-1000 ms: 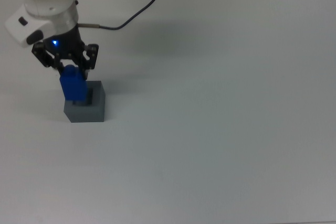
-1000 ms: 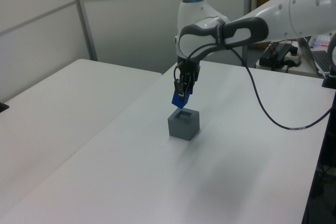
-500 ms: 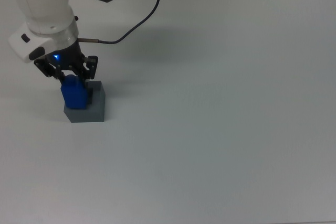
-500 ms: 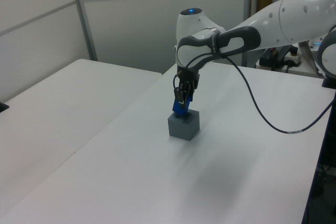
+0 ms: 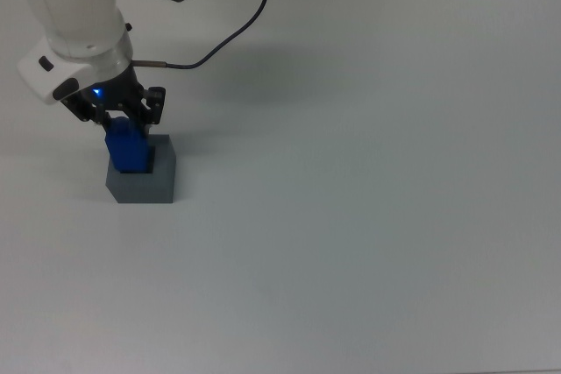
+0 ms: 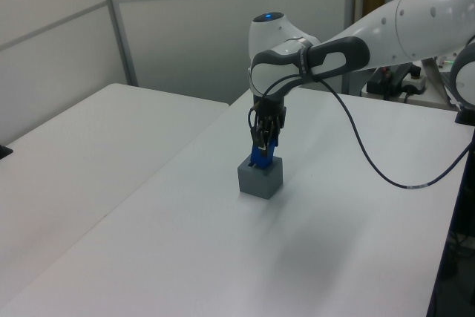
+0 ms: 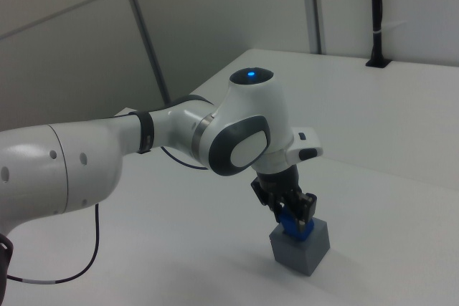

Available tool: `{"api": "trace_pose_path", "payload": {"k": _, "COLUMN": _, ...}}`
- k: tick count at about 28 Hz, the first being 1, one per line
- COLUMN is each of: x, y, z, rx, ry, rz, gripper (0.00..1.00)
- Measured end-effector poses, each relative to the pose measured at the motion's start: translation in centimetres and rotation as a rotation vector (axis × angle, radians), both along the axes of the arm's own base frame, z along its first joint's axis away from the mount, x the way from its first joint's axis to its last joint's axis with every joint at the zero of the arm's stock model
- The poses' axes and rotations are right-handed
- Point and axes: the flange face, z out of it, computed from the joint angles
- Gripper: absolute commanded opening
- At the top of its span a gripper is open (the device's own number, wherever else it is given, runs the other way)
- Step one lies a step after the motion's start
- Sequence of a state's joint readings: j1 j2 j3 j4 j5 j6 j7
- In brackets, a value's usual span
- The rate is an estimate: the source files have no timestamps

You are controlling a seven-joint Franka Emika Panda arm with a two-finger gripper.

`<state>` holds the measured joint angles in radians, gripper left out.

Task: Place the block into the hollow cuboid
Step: 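Lower the blue block into the opening of the grey cube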

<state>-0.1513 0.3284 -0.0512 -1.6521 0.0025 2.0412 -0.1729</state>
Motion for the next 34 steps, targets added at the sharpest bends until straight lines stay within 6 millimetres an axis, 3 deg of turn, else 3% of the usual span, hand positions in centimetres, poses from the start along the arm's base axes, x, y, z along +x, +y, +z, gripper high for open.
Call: {"api": "trace_pose_path", "payload": {"k": 34, "x": 0.4, "y": 0.1, "z": 1.3, "rx": 0.024, "ry": -0.026, "rz": -0.01, "gripper": 0.0}}
